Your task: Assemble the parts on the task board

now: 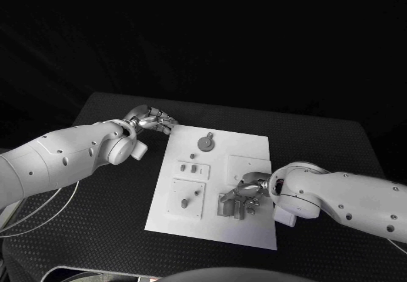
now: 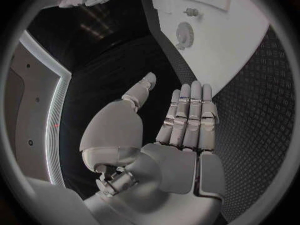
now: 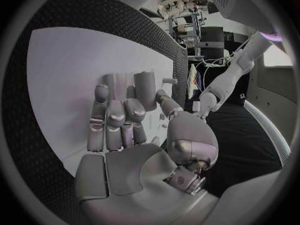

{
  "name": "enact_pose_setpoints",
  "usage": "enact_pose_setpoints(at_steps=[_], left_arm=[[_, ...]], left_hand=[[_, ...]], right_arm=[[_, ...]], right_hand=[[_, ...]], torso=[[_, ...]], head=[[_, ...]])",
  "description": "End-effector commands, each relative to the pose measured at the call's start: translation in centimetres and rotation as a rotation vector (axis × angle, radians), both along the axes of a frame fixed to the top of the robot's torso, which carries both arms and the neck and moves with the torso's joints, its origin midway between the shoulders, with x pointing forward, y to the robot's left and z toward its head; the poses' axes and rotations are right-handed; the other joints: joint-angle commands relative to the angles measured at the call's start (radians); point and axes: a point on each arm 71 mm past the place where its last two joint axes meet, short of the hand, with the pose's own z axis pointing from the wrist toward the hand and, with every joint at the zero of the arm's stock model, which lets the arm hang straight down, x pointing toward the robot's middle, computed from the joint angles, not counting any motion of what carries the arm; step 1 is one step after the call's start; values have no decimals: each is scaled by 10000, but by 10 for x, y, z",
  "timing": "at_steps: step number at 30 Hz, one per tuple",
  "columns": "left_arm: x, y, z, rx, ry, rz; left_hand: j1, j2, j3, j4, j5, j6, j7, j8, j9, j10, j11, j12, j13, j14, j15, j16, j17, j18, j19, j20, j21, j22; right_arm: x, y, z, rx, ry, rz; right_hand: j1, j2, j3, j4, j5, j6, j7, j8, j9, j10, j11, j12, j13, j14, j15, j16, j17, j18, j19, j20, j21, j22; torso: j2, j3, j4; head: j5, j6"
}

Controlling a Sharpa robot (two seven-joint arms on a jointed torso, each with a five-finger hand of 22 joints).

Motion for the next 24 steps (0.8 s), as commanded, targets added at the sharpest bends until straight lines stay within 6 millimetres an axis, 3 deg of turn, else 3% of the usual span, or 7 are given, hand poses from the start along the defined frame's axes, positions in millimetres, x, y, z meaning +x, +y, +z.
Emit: enact_pose_setpoints(at_steps=[1, 5, 16, 24], left_arm=[[0, -2, 0, -95, 25, -140], [0, -2, 0, -95, 28, -145], [0, -2, 0, -87, 35, -129], [0, -2, 0, -86, 42, -134]], left_hand=[[-90, 25, -53, 4, -52, -31, -58, 38, -12, -16, 2, 64, 17, -50, 36, -67, 17, 36, -46, 3, -17, -14], [-91, 26, -55, 3, -53, -31, -58, 38, -13, -17, 2, 65, 17, -50, 37, -69, 20, 36, -46, 3, -17, -15], [-76, 37, -54, -7, -51, -37, -57, 37, -16, -20, 2, 67, 18, -50, 36, -79, 33, 39, -49, 2, -16, -18], [-71, 33, -59, -11, -53, -40, -56, 37, -18, -24, 3, 68, 19, -55, 38, -87, 40, 38, -55, 5, -18, -21]], right_arm=[[-2, 2, -2, 45, 97, 59], [-1, 2, -2, 64, 71, 29], [-3, 5, -3, 106, 181, 239], [-2, 4, -3, 74, 164, 197]], right_hand=[[-124, -19, 65, -18, 29, 108, 72, -16, 10, -36, -61, -51, -16, -19, -92, 55, -15, 59, 44, 22, 30, 199], [-197, -168, 86, -18, 28, 89, 81, -40, 14, -94, -52, -124, -90, -46, -87, 70, -49, 59, 31, 26, 28, 198], [-484, -1130, 319, 258, 28, -17, 121, -159, 24, -186, -15, -270, -240, -141, -63, 146, -198, 59, 13, 15, 13, 186], [-492, -1397, 515, 450, 29, -24, 129, -187, 46, -182, -8, -271, -254, -167, -57, 196, -267, 59, 22, 10, 20, 190]], torso=[[-1, -5, 2], [0, -3, 4], [1, -5, -4], [-4, -12, -4]], head=[[6, -7], [17, -3], [36, -15], [33, -33]])
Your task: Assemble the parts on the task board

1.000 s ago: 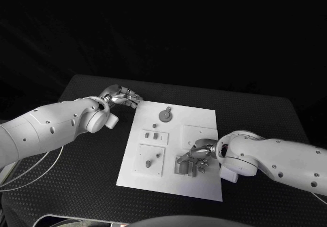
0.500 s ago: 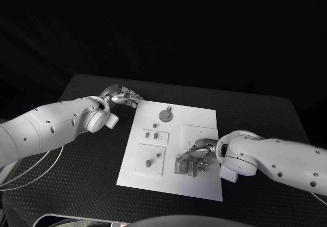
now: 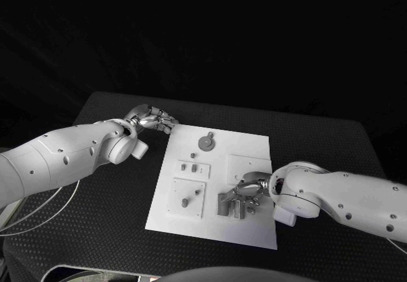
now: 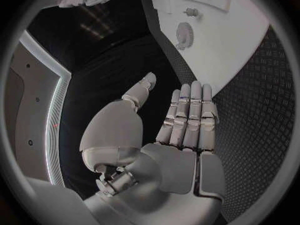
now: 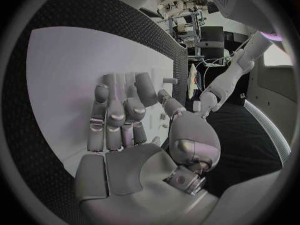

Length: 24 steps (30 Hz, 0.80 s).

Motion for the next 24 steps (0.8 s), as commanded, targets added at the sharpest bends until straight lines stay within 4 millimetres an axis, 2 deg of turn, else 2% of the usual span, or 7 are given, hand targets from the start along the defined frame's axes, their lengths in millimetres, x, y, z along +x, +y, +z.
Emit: enact_pose_setpoints(at_steps=[1, 6, 12, 24], left_arm=[[0, -2, 0, -87, 19, -119], [0, -2, 0, -87, 6, -112], [0, -2, 0, -86, 5, -107], [0, -2, 0, -88, 36, -134]], left_hand=[[-72, 33, -60, -10, -53, -40, -56, 38, -9, -24, 3, 68, 12, -55, 39, -28, 17, 37, -56, 5, -18, -13], [-63, 31, -62, -16, -52, -51, -53, 33, -13, -28, 4, 68, 12, -58, 40, -35, 24, 38, -60, 6, -18, -15], [-56, 29, -64, -18, -52, -58, -51, 30, -16, -31, 5, 69, 13, -60, 41, -41, 31, 38, -63, 7, -18, -17], [-57, 36, -69, -12, -53, -58, -48, 32, -17, -33, 6, 71, 14, -60, 43, -49, 42, 37, -65, 11, -17, -19]], right_arm=[[-3, 3, -2, 78, 131, 207], [-3, 4, -2, 96, 120, 213], [-3, 4, -2, 93, 102, 199], [0, 2, 1, -267, -809, 415]], right_hand=[[-22, -122, 13, 90, 27, -9, 52, -45, 7, -92, -31, -38, -12, -50, -38, 44, -17, 60, 22, 11, 21, 191], [-26, -180, 46, 133, 27, -10, 54, -51, 14, -93, -30, -38, -14, -56, -37, 57, -34, 60, 22, 12, 24, 192], [-24, -234, 85, 180, 27, -8, 54, -55, 23, -91, -29, -36, -17, -61, -36, 71, -54, 60, 24, 12, 29, 193], [-9, -176, 137, 238, 26, 8, 49, -52, 39, -84, -33, -28, -18, -59, -39, 98, -77, 60, 34, 8, 40, 196]], torso=[[-3, -4, 0], [1, 4, 2], [-3, -2, 1], [-3, 0, 10]], head=[[4, -2], [-9, 9], [1, -6], [-4, 20]])
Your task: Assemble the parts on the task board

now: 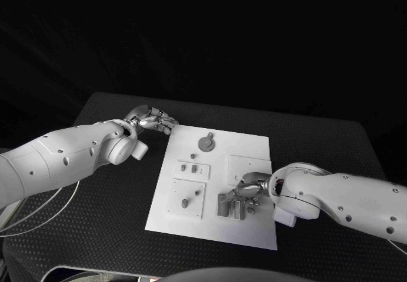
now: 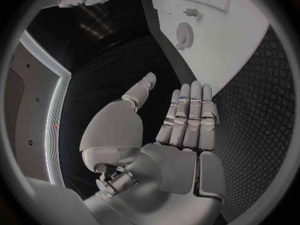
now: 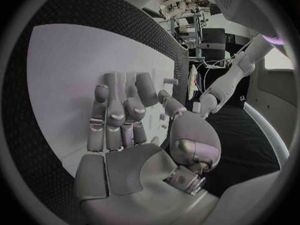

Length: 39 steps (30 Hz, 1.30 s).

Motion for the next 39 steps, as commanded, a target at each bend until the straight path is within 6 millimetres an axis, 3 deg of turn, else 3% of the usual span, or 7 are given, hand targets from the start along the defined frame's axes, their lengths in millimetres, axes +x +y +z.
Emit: enact_pose_setpoints(at_steps=[1, 5, 16, 22, 32, 37, 39], left_arm=[[0, -2, 0, -92, 26, -139], [0, -2, 0, -88, 40, -139], [0, -2, 0, -80, 78, -147], [-1, -2, 0, -78, 101, -164], [0, -1, -1, -68, 117, -170], [-1, -1, -1, -68, 138, -184], [-1, -1, -1, -65, 145, -182]], left_hand=[[-58, 37, -69, -11, -53, -31, -22, 32, -9, -33, 6, 31, 16, -60, 43, -49, 12, 37, -65, 11, -17, -13], [-60, 40, -71, -9, -53, -29, -22, 34, -9, -33, 6, 31, 16, -60, 44, -51, 14, 37, -65, 11, -17, -13], [-71, 41, -79, -4, -55, -27, -22, 36, -9, -34, 7, 33, 18, -61, 46, -57, 22, 36, -67, 13, -17, -15], [-73, 44, -81, -3, -56, -27, -22, 37, -10, -36, 7, 33, 18, -62, 46, -60, 26, 36, -69, 14, -17, -16], [-74, 56, -82, 0, -54, -28, -22, 37, -11, -37, 7, 34, 18, -62, 47, -64, 32, 37, -69, 14, -16, -18], [-77, 64, -83, 3, -55, -30, -21, 37, -12, -38, 7, 35, 19, -62, 47, -67, 36, 37, -70, 15, -16, -18], [-79, 68, -83, 4, -54, -31, -21, 37, -13, -39, 8, 35, 19, -62, 48, -68, 38, 37, -70, 15, -16, -19]], right_arm=[[0, 1, 1, -171, -589, 304], [-1, -3, 3, -191, -780, 434], [-2, -13, 15, 46, -1327, 644], [1, -15, 23, 561, -1802, 631], [12, -14, 35, 1646, -3888, 1221], [15, -12, 39, 1837, -4924, 2079], [16, -10, 39, 1741, -5177, 2389]], right_hand=[[39, -43, 3, 44, 26, 25, 65, -55, -6, -71, -17, -27, -8, -7, -52, 62, -18, 60, 34, 8, 41, 197], [42, -121, 0, 46, 25, 41, 59, -49, 5, -62, -22, -19, -8, -1, -55, 77, -32, 60, 40, 7, 48, 199], [201, -778, 321, 379, 31, -2, 67, -88, 61, -65, -16, -29, -32, -38, -62, 120, -160, 60, 55, 0, 52, 184], [397, -950, 420, 428, 28, -183, 123, -183, 65, -71, 35, -14, -28, -63, -32, 156, -201, 60, 48, 5, 62, 190], [1842, -950, 501, -428, 26, -1364, 571, -767, -65, -97, 468, 181, 83, -116, 360, 323, -217, 54, 69, -3, 189, 225], [2739, -751, 423, -1004, 22, -1748, 738, -974, -164, -263, 630, 175, 64, -270, 516, 335, -240, 48, -32, 56, 238, 233], [3097, -667, 315, -1022, 30, -1787, 804, -1001, -206, -304, 697, 203, 64, -338, 586, 362, -244, 45, -89, 93, 268, 237]], torso=[[1, 0, 10], [-1, 3, 5], [7, 9, -11], [5, 7, -6], [9, 7, -4], [7, 0, -3], [13, 7, -1]], head=[[0, -6], [17, 6], [39, 32], [38, 38], [42, 41], [44, 25], [52, 24]])
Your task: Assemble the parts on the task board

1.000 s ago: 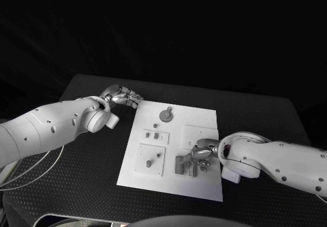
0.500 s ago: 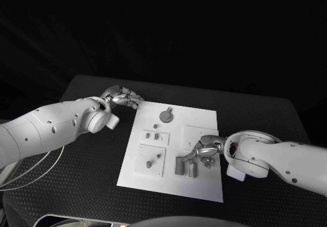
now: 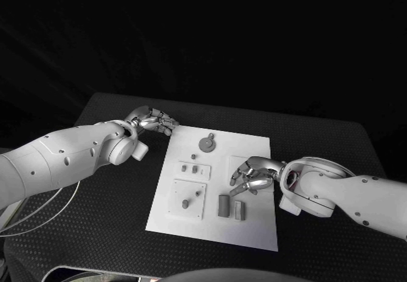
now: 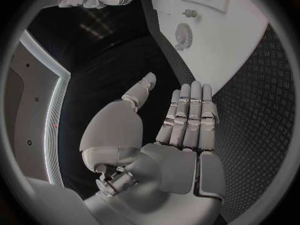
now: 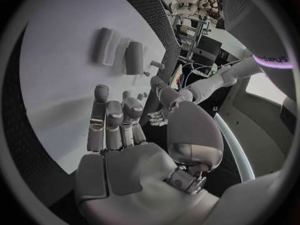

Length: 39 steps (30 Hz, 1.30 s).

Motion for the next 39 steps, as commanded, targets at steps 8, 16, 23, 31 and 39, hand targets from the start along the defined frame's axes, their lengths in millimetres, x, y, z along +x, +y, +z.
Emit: enact_pose_setpoints(at_steps=[8, 16, 23, 31, 39], left_arm=[[0, -2, 0, -79, 72, -165], [0, -2, 0, -73, 109, -178], [0, -2, -1, -66, 143, -184], [0, -2, -1, -61, 167, -191], [0, -2, -1, -60, 179, -199]], left_hand=[[-52, 51, -75, 2, -56, -42, -21, 34, -19, -44, 10, 36, 14, -29, 14, -78, 24, 37, -72, 17, -16, -16], [-85, 85, -84, 20, -65, -56, -15, 30, -25, -55, 13, 36, 14, -31, 17, -93, 42, 36, -76, 20, -15, -21], [-121, 110, -92, 36, -76, -79, -6, 20, -34, -68, 18, 34, 14, -33, 20, -109, 60, 37, -80, 22, -15, -27], [-193, 147, -101, 71, -83, -119, 11, 4, -48, -93, 26, 31, 13, -35, 22, -135, 93, 38, -87, 24, -15, -36], [-276, 187, -102, 119, -83, -146, 22, -3, -59, -129, 39, 23, 9, -41, 27, -167, 126, 38, -99, 29, -17, -47]], right_arm=[[-1, 14, 0, 11, -1622, 1501], [-6, 18, -5, 10, -1305, 1919], [-10, 22, -10, -201, -985, 2325], [-9, 24, -22, -567, -1097, 2358], [-10, 26, -30, -792, -1082, 2493]], right_hand=[[667, 310, -433, -1, 24, 87, 16, 32, -120, -87, 84, 101, -55, -140, 119, 148, -55, 59, -167, 153, 140, 220], [815, 1126, -636, -7, 22, 736, -174, 342, -116, -51, -96, 163, -104, -154, -29, 240, -110, 60, -197, 173, 193, 211], [540, 1571, -804, 86, 26, 1023, -292, 444, -170, -57, -209, 169, -143, -191, -141, 282, -164, 60, -222, 190, 203, 198], [401, 2020, -821, 103, 25, 1023, -303, 399, -269, -70, -222, 184, -161, -228, -163, 329, -207, 60, -253, 181, 209, 198], [381, 1979, -850, 57, 24, 985, -288, 368, -302, -74, -209, 189, -167, -233, -153, 344, -219, 60, -257, 179, 218, 201]], torso=[[-1, 5, 15], [1, 5, 0], [0, -9, -4], [-13, -12, 12], [-6, -6, 6]], head=[[24, -50], [51, -74], [44, -90], [8, -112], [41, -125]])
